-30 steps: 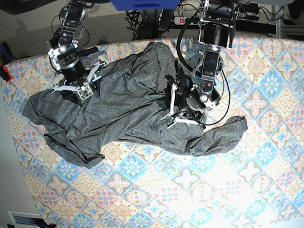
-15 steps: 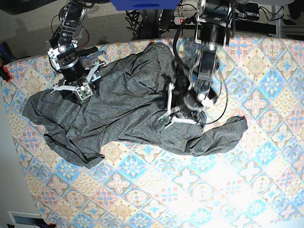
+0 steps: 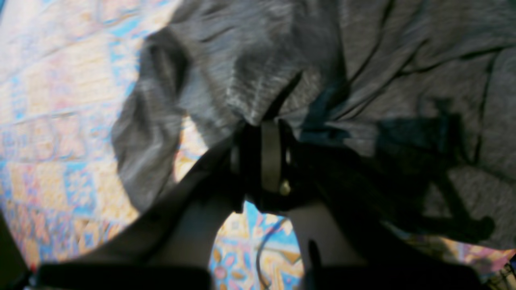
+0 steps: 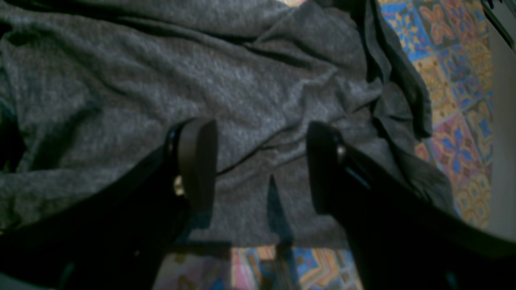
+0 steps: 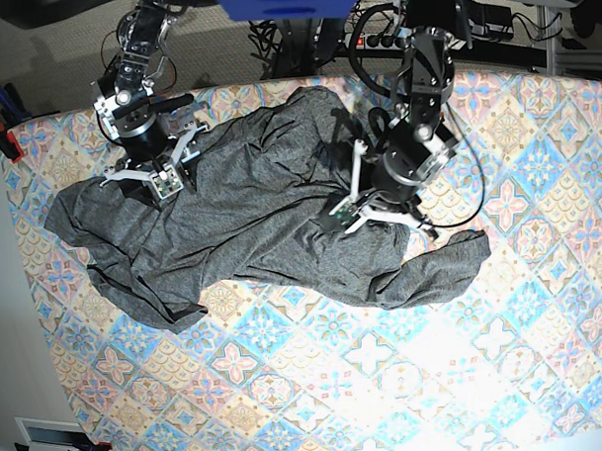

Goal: Layout the t-shirt on the table in an organized manner, then fold the t-shirt properly
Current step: 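Lift the shirt with both grippers and stretch it apart lengthwise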

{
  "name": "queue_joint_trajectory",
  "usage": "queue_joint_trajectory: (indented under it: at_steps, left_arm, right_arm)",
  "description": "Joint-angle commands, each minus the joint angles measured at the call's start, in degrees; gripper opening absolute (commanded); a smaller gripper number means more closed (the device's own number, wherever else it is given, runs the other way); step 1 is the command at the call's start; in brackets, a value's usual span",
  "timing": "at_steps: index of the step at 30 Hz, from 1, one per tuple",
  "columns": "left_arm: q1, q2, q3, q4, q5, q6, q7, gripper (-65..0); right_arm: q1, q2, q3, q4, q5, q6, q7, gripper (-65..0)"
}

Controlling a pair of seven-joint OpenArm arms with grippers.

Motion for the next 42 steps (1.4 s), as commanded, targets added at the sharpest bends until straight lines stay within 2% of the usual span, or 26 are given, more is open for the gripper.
queue_joint_trajectory:
  at_steps: [1,6,10,14,17,20,26,29,33,37,40,42]
  left_arm:
    - [0.9,-0.8,-0.1,0.7,-0.1,0.1,0.0,-61.1]
    - [6.4,-4.0,-3.9,1.4,-0.4,0.1,0.0,-61.3]
    - [10.4,-5.6,-12.4,1.5,-0.4,0.1,0.0,-61.3]
    - [12.2,-6.5,-20.0,1.4,-0.4,0.1,-0.7,-61.3]
    - [14.0,-8.6,-23.6,1.3,-0.4,0.1,-3.2,-61.3]
    - [16.6,-11.4,-23.7,1.3,-0.3,0.1,-5.0,-61.3]
    - [20.2,-14.8,-25.6,1.2,0.1,0.1,-10.0,-61.3]
    - [20.0,-15.3,-30.1,0.4,-0.1,0.1,-12.1,-61.1]
    - [14.6,-15.2,-33.4,-1.7,0.2,0.1,-12.3,-60.5]
    - [12.7,-15.1,-33.4,-1.8,1.8,0.1,-9.5,-51.9]
    - [13.0,-14.1,-32.8,-1.8,6.2,0.1,-9.7,-43.6]
    - [13.1,-13.9,-31.3,-1.8,10.6,0.1,-9.7,-41.0]
  right_arm:
    - [0.5,0.1,0.4,1.0,0.6,-0.4,1.4,-31.7]
    - [1.3,0.0,5.7,-0.2,0.7,-0.4,1.4,-31.7]
    - [7.3,0.0,10.9,-2.3,0.7,-0.4,1.4,-31.7]
    - [9.1,0.0,14.8,-5.0,0.7,-0.4,1.4,-31.7]
    - [10.1,0.0,15.2,-5.9,0.7,-0.4,1.4,-31.7]
    - [10.2,0.0,15.0,-6.2,0.7,-0.4,1.4,-31.7]
    - [10.2,0.0,15.1,-8.3,0.7,-0.4,1.4,-31.7]
    - [10.2,0.0,15.3,-9.8,0.7,-0.4,1.4,-31.7]
    - [10.2,0.0,15.3,-11.8,0.7,-0.4,1.4,-31.7]
    - [10.2,0.0,16.8,-13.6,0.7,-0.5,1.4,-31.7]
    - [11.4,0.0,20.4,-15.2,0.7,-0.5,1.4,-31.7]
    - [15.1,0.0,22.8,-15.9,0.7,-0.5,1.4,-31.7]
